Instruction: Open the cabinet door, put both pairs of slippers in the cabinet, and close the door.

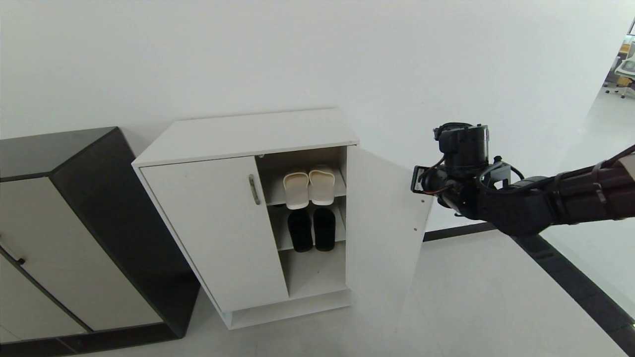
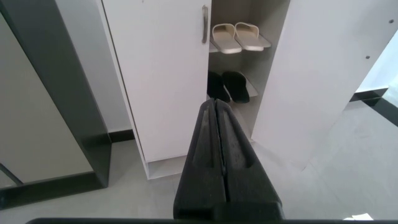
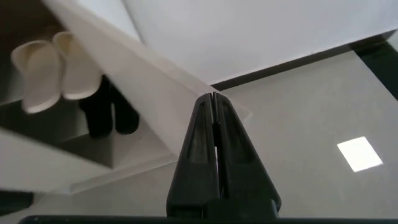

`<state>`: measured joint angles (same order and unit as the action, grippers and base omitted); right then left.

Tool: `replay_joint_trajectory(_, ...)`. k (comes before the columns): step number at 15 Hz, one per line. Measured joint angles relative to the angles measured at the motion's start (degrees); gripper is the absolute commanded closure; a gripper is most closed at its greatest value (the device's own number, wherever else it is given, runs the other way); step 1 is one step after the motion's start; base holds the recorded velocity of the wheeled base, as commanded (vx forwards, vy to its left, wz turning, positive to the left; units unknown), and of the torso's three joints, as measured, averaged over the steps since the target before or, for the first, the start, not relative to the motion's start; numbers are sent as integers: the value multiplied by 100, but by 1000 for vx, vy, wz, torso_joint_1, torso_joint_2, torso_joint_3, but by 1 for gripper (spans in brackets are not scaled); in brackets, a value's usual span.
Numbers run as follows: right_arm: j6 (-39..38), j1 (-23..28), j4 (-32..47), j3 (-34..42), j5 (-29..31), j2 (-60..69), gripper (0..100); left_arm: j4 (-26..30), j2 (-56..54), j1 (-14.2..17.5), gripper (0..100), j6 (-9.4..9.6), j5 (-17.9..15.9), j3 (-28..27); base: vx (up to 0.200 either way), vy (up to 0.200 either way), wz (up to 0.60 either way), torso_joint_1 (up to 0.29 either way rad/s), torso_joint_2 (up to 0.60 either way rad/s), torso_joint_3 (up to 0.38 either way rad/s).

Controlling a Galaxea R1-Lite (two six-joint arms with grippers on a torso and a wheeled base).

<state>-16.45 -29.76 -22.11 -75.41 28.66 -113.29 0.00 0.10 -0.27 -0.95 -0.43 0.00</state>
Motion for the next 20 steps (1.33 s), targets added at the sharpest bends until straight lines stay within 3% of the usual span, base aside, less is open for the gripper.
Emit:
replay_joint_trajectory(3, 13, -455, -9, 343, 5, 397, 100, 0, 0, 0, 100, 0, -1, 0, 0, 0, 0, 0, 0, 0)
replay_joint_trajectory(12, 11, -391, -68, 343, -1, 11, 100, 0, 0, 0, 100, 0, -1, 0, 0, 0, 0, 0, 0, 0)
replay_joint_trajectory(16, -22, -725, -63, 449, -11, -57, 100, 0, 0, 0, 100, 0, -1, 0, 0, 0, 0, 0, 0, 0)
replay_joint_trajectory(20, -189, -1186, -63, 789, -538, 141, 100, 0, 0, 2, 100, 0, 2, 0, 0, 0, 0, 0, 0, 0)
